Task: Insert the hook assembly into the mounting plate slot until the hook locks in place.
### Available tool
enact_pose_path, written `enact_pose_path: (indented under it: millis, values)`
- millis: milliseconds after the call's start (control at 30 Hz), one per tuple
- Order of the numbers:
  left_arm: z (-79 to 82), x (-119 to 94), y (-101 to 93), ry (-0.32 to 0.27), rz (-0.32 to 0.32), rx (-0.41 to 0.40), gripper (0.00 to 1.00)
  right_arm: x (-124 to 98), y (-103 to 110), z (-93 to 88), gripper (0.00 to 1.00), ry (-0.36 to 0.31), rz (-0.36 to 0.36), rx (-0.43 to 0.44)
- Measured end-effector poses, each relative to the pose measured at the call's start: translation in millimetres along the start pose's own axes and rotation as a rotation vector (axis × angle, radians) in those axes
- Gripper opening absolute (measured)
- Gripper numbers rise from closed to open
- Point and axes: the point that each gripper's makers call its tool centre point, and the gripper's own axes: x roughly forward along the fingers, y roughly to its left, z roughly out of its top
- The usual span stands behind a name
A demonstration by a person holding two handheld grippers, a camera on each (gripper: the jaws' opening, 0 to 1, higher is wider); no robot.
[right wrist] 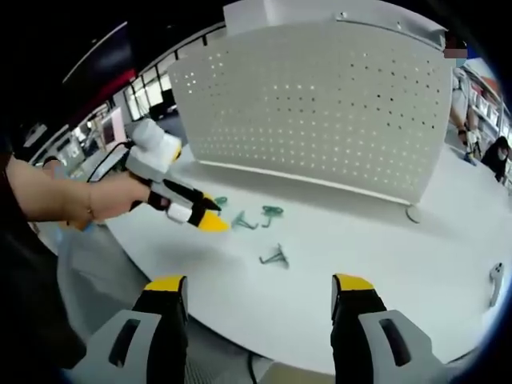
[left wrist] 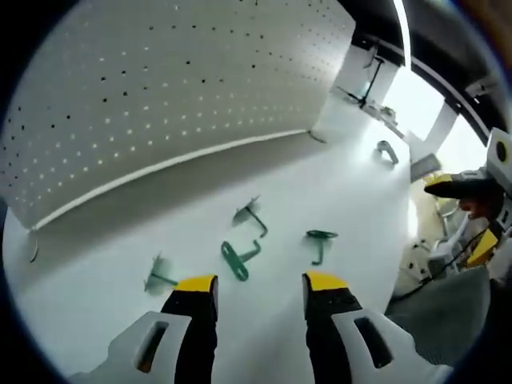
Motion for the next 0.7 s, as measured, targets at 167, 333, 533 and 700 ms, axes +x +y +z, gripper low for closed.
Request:
enact_pose_path:
  millis: [167, 333, 533, 700]
  values:
    - [1.0, 7, 2.2, 0.038, 0.005, 0.029, 0.39, 2, -2, -2.9, 0.73, 0.008, -0.001, 0.011]
    - [3.3, 16, 4.2, 0.063, 0.006, 0.036, 0.35, 3, -4, -4.6, 0.73, 0.014, -0.001, 0.019]
    - [-2.8, 24, 9.8, 0.095, 0.022, 0.006, 0.31, 5, -7, -7.5, 0.73, 0.021, -0.001, 0.031]
    - [-4.9, 26, 12.0, 0.105, 0.028, 0.003, 0.25, 7, -9, -9.3, 0.73, 0.027, -0.001, 0.038]
